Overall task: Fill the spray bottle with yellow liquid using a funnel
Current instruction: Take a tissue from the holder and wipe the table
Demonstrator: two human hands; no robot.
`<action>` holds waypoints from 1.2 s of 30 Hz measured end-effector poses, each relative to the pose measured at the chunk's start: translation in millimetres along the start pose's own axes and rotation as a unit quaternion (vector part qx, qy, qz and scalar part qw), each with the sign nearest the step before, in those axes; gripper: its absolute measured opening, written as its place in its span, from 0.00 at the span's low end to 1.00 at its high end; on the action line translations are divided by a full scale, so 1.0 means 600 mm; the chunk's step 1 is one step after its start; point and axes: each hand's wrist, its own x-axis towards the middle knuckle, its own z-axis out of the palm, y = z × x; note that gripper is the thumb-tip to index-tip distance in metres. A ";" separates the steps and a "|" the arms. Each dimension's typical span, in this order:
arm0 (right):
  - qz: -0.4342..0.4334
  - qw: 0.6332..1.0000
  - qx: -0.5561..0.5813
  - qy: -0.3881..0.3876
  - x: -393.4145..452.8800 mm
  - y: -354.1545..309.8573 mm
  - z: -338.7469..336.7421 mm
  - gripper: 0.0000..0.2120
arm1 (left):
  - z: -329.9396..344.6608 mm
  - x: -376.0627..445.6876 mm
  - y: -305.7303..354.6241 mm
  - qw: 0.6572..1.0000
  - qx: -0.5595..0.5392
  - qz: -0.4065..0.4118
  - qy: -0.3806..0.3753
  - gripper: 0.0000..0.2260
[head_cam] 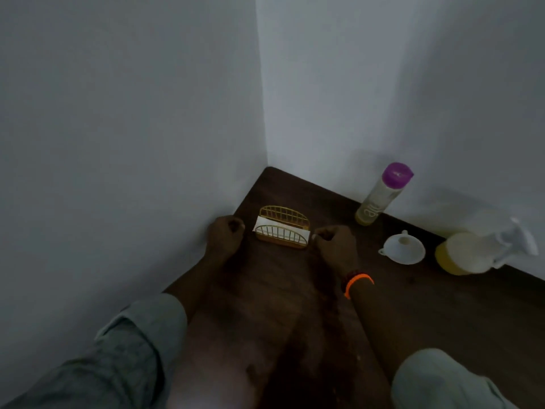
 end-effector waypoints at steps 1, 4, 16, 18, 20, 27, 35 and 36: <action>0.001 1.000 -0.007 -0.006 0.008 0.001 0.004 0.06 | 0.006 0.012 0.001 1.000 -0.004 0.008 -0.005 0.07; 0.006 0.999 -0.025 -0.025 0.028 0.002 0.013 0.09 | 0.022 0.040 0.004 0.999 -0.003 0.019 -0.038 0.10; 0.003 0.996 -0.081 -0.028 0.056 0.016 0.036 0.08 | 0.046 0.065 0.006 0.995 -0.018 0.088 -0.046 0.08; -0.001 0.997 -0.077 -0.026 0.054 0.013 0.035 0.07 | 0.046 0.070 0.006 0.996 -0.027 0.073 -0.040 0.09; 0.000 0.997 -0.069 -0.023 0.053 0.013 0.034 0.07 | 0.048 0.072 0.006 0.997 -0.026 0.063 -0.048 0.09; 0.006 1.000 -0.006 -0.014 0.036 -0.006 0.018 0.04 | 0.031 0.058 0.019 0.992 -0.042 0.097 -0.069 0.04; -0.050 0.996 0.063 0.029 -0.019 -0.059 -0.040 0.01 | -0.036 0.011 0.060 0.986 -0.106 0.113 -0.059 0.04; -0.058 0.995 0.070 0.035 -0.031 -0.067 -0.051 0.02 | -0.046 0.001 0.069 0.985 -0.114 0.117 -0.058 0.04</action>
